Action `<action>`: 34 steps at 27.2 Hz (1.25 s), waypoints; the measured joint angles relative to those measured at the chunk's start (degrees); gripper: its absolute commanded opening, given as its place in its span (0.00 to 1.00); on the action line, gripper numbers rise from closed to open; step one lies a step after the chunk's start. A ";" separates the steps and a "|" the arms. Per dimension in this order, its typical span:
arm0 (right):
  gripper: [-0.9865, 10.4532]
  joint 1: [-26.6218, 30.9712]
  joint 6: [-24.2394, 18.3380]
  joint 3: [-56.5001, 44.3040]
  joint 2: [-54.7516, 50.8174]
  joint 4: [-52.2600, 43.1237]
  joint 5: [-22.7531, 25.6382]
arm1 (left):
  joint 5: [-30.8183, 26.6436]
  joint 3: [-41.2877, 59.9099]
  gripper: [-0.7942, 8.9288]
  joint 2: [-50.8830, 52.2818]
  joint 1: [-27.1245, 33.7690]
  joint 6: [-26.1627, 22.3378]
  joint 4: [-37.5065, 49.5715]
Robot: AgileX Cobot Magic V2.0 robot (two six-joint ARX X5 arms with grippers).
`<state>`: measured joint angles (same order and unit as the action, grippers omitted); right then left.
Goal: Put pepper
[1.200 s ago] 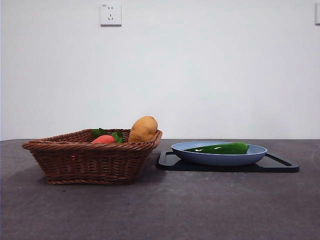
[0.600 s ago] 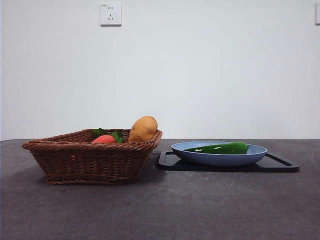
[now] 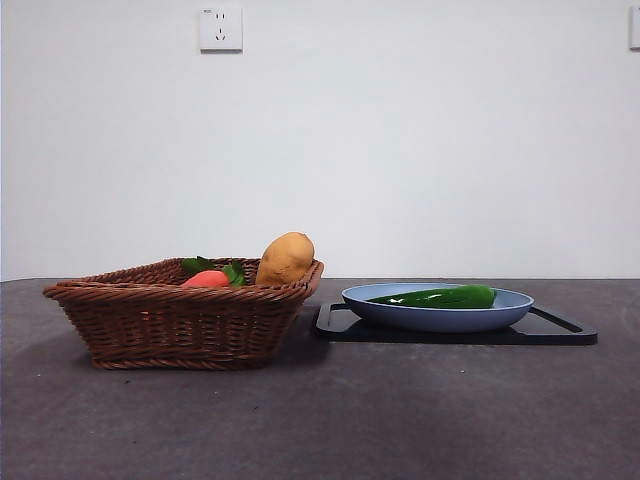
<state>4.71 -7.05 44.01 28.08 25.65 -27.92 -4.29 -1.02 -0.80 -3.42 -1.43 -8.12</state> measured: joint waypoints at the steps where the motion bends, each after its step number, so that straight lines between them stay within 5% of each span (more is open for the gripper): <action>1: 0.10 0.46 0.50 -5.38 -2.84 -4.15 0.79 | 0.00 0.00 0.09 0.00 0.00 0.00 0.00; 7: 0.10 0.57 3.58 -23.43 -13.38 -16.37 8.00 | -0.02 0.00 0.09 0.00 0.00 0.00 0.00; 15: 0.10 -1.16 6.75 -36.70 -21.94 -19.47 13.16 | 0.00 0.00 0.09 0.00 0.00 0.00 0.00; 34: 0.10 -2.12 7.28 -43.15 -27.67 -17.09 13.35 | 0.00 0.00 0.09 0.00 0.00 0.00 0.00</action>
<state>2.59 0.23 0.86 0.40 8.56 -14.57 -4.29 -1.02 -0.80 -3.42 -1.43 -8.12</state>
